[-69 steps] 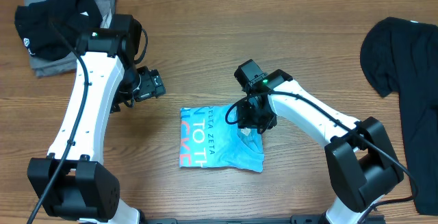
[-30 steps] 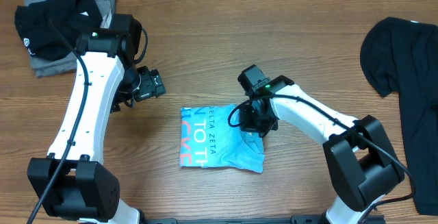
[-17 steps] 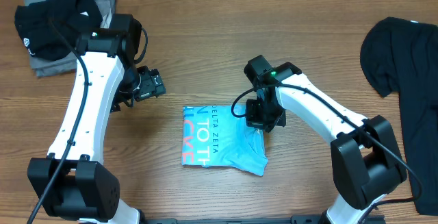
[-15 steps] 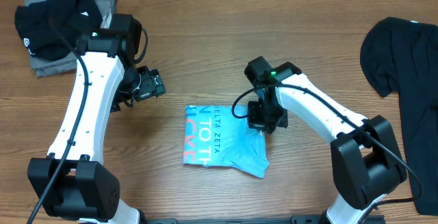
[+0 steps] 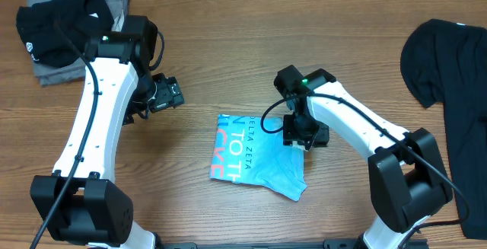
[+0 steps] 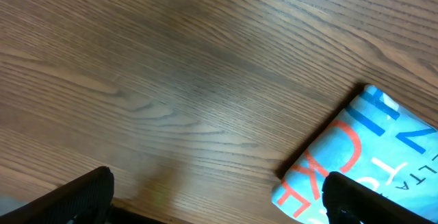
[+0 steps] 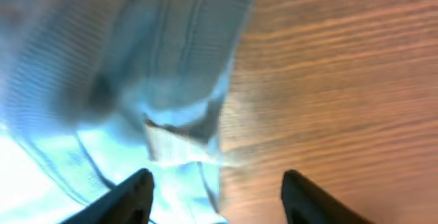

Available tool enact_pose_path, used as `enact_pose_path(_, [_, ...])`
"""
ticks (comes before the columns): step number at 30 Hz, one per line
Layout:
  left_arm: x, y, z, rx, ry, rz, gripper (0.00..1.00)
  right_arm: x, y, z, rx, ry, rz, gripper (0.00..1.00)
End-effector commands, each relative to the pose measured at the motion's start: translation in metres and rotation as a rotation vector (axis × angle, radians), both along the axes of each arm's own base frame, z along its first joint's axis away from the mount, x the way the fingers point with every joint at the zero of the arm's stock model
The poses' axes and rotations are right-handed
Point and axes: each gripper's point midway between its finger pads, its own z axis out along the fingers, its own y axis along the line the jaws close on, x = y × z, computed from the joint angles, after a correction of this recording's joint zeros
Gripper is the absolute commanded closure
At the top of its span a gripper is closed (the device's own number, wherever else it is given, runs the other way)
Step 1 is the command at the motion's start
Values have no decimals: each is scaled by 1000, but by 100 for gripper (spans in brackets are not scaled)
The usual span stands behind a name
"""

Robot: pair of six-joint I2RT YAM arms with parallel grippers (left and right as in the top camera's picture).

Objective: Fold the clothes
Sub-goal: 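Grasp the folded blue shirt's left side with the left gripper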

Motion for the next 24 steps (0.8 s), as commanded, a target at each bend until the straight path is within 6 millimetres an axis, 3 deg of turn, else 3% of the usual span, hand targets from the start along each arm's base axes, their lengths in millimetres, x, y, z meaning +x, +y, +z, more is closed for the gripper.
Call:
enact_pose_path(1, [0,0,3,-5,-12,-5,0,0,-19,1,-52,15,-39,37])
enact_pose_path(5, [0,0,3,-6,-12,-5,0,-3,-49,9,-127,49,-123,40])
enact_pose_path(9, [0,-3,3,-24,-11,-5,0,-2,-58,21,-88,93,-187,43])
enact_pose_path(11, [2,-10,2,-61,-17,-30,0,1,-46,24,6,108,-154,42])
enact_pose_path(14, [9,-37,3,-213,-49,-204,0,3,-12,32,230,137,-42,40])
enact_pose_path(15, [10,-55,2,-320,-67,-289,0,6,10,38,375,135,17,36])
enact_pose_path(16, [9,-62,1,-364,-70,-316,0,8,16,40,411,124,33,31])
enact_pose_path(20, [-2,-87,-14,-526,-60,-401,0,25,20,41,478,67,15,0])
enact_pose_path(24, [-17,-107,-41,-652,-42,-435,0,42,15,46,567,29,-52,0])
